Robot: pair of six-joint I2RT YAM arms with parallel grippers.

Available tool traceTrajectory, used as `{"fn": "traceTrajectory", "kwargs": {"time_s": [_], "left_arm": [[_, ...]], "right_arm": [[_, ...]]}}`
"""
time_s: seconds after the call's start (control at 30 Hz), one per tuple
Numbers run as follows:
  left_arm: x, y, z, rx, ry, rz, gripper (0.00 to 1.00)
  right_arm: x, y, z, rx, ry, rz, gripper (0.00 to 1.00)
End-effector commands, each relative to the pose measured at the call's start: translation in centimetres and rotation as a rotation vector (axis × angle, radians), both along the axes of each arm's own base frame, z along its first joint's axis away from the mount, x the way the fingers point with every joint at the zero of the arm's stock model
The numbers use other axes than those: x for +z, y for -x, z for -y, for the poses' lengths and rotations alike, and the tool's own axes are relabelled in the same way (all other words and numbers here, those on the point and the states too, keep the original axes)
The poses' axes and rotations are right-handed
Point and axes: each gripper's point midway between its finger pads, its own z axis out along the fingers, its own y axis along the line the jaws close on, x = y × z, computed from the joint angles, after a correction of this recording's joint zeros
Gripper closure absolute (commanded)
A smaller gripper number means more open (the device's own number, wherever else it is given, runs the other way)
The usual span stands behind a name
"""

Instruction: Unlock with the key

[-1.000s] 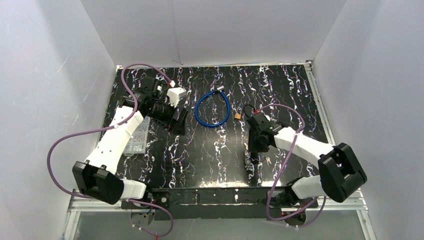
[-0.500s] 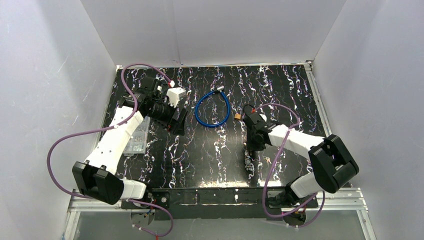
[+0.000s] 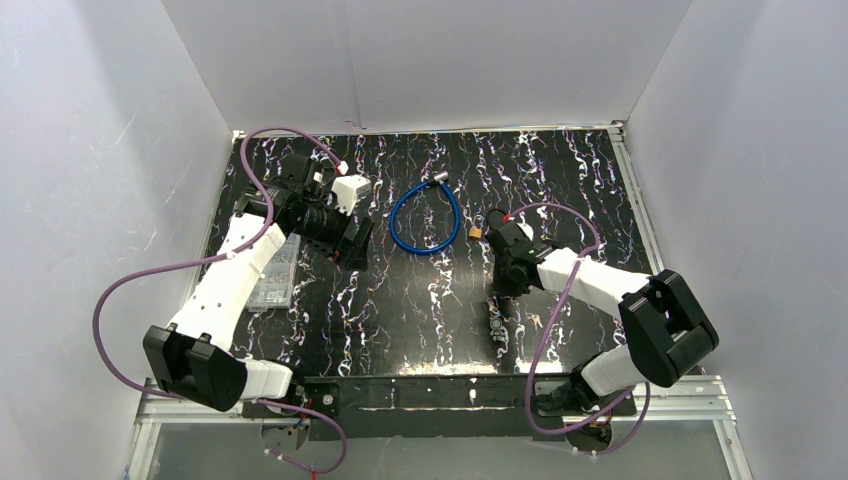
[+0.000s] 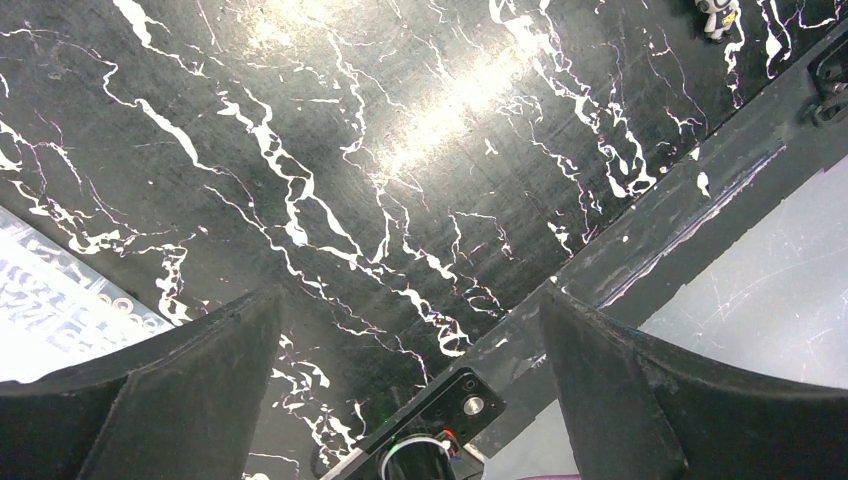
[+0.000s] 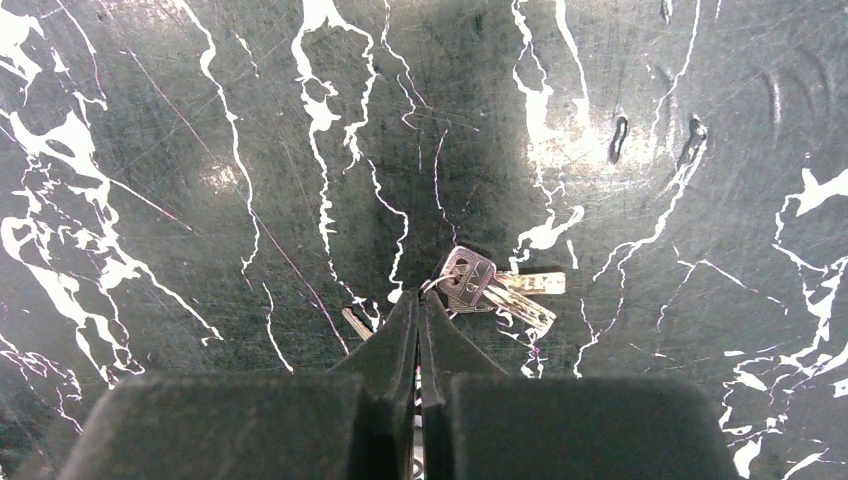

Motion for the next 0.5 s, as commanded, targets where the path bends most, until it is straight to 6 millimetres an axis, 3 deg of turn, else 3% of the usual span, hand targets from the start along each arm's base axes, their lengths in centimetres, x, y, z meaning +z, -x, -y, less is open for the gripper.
{"fn": "traceTrajectory", "kwargs": {"time_s": [0.0,0.27,0.47], "left_arm": [[0.5,0.7,-0.1,-0.006,0.006,0.012,0.01],[0.6,0.8,-0.1,-0.006,0.010,0.019,0.01],[0.8,0.8,0.2,-0.006,0.023,0.020,0.01]], "right_arm": [[0.5,0.3,0.4,0.003,0.011,0.009,0.99],[2.6,-0.2,0.2,0.019,-0.004,0.047,0.99],[6.0,-0.9,-0.4,0.031,-0.047,0.106,0.99]]}}
